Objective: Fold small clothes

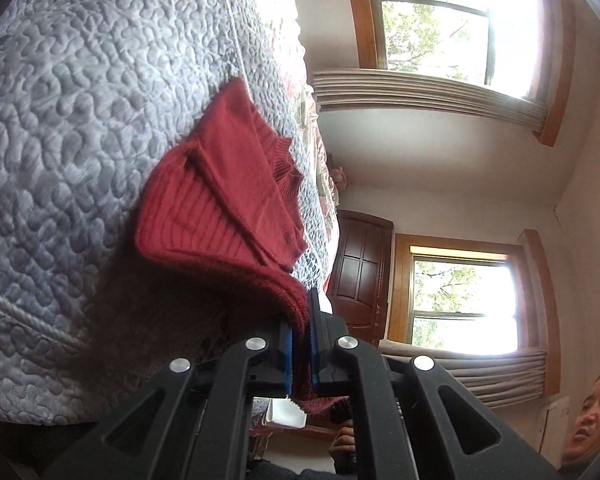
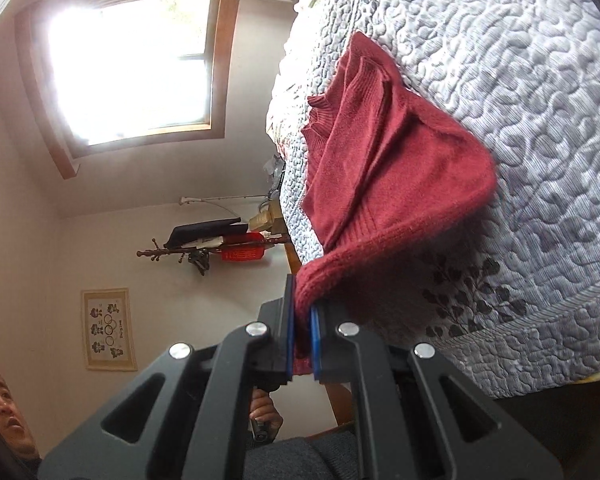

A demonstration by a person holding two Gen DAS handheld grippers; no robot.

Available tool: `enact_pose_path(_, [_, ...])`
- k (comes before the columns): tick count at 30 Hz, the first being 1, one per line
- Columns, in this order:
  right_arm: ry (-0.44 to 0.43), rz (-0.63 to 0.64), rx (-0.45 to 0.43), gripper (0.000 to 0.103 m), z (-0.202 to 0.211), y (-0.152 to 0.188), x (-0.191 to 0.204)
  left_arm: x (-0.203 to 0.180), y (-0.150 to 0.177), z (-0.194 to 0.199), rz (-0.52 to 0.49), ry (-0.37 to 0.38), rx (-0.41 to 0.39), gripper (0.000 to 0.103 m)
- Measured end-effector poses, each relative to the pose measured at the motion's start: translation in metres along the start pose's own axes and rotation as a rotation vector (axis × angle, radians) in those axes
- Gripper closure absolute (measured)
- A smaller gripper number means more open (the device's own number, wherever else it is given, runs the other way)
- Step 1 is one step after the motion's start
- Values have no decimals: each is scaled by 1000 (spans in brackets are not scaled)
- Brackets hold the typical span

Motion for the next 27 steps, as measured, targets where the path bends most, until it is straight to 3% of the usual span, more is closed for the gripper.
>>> enact_pose_path(11, [-19,-8,-22,98,-45,-72,24,-9,-65,-53,46,-23,-41,97])
enact_pose_path(21, [66,-88,-21,98,-111,-152,-6,13,-135,-139,109,-124,-27,97])
enact_pose_path(27, [132,-179,-21,98,-147,-192,-49,48,-167,-185,161,-190,-4,97])
Point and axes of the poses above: each gripper's, at about its wrist camera, not at the fingertips, and z roughly against the way its jaws point, x to its left, y to its underside, the point moved 4 cm from there along -z, roughly the way its jaws point, and after that the axes turned 5 degrees about -x, right-handed, at the moved point
